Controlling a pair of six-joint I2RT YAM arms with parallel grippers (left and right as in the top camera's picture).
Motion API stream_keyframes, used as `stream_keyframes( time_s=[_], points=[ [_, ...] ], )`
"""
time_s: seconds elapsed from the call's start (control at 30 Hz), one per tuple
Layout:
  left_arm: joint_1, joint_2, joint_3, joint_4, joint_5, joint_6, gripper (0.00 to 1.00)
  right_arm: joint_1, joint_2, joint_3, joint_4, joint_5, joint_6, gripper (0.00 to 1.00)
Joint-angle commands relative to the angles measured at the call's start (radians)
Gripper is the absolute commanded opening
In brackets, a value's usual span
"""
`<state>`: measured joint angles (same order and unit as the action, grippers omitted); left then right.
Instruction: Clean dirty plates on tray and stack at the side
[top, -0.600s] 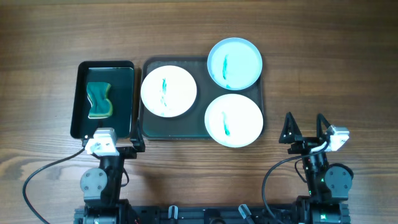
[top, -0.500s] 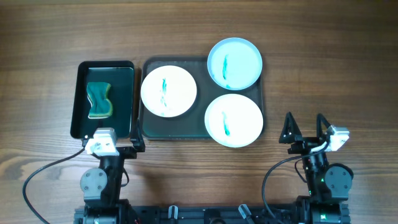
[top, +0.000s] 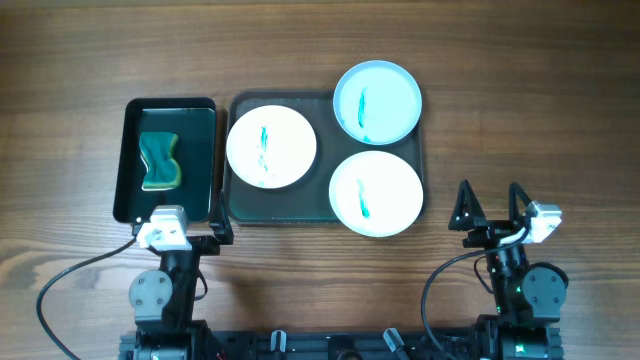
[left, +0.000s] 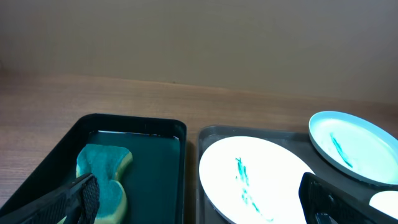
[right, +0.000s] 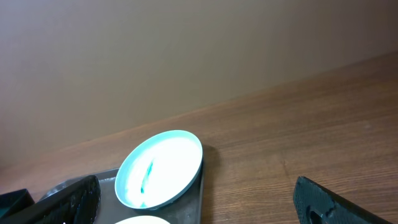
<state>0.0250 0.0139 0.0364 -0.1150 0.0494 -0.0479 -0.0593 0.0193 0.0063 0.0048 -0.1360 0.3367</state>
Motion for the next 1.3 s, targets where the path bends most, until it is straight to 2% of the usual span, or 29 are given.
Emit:
stream_keyframes(
  time_s=[0.0,0.67,0.73,0.87,0.97,1.07,1.2,1.27],
  points=[
    [-0.005,-0.005,-0.012,0.004,-0.01,-0.013,1.0,0.006,-0.008,-0.001,0.004,0.01,0.006,1.0],
    [-0.005,-0.005,-0.012,0.004,-0.01,-0.013,1.0,0.006,-0.008,-0.001,0.005,0.007,0.011,1.0],
    [-0.005,-0.005,-0.012,0.004,-0.01,-0.013,1.0,0.006,-0.008,-0.001,0.005,-0.004,0.116,1.0],
    [-0.005,-0.005,-0.012,0.004,-0.01,-0.013,1.0,0.006,-0.008,-0.001,0.005,-0.005,0.119,1.0],
    [-0.005,-0.005,-0.012,0.004,-0.01,-0.013,1.0,0.006,-0.008,-0.001,0.005,-0.005,0.099,1.0],
    [-0.005,-0.005,-0.012,0.004,-0.01,-0.013,1.0,0.006,-0.008,-0.001,0.006,-0.021,-0.026,1.0],
    [-0.005,-0.005,-0.012,0.004,-0.01,-0.013,1.0,0.006,-0.006,-0.001,0.006,-0.025,-0.068,1.0],
    [-0.005,-0.005,-0.012,0.003,-0.009,-0.013,1.0,0.006,0.002,0.005,0.001,-0.07,-0.156,1.0]
  ],
)
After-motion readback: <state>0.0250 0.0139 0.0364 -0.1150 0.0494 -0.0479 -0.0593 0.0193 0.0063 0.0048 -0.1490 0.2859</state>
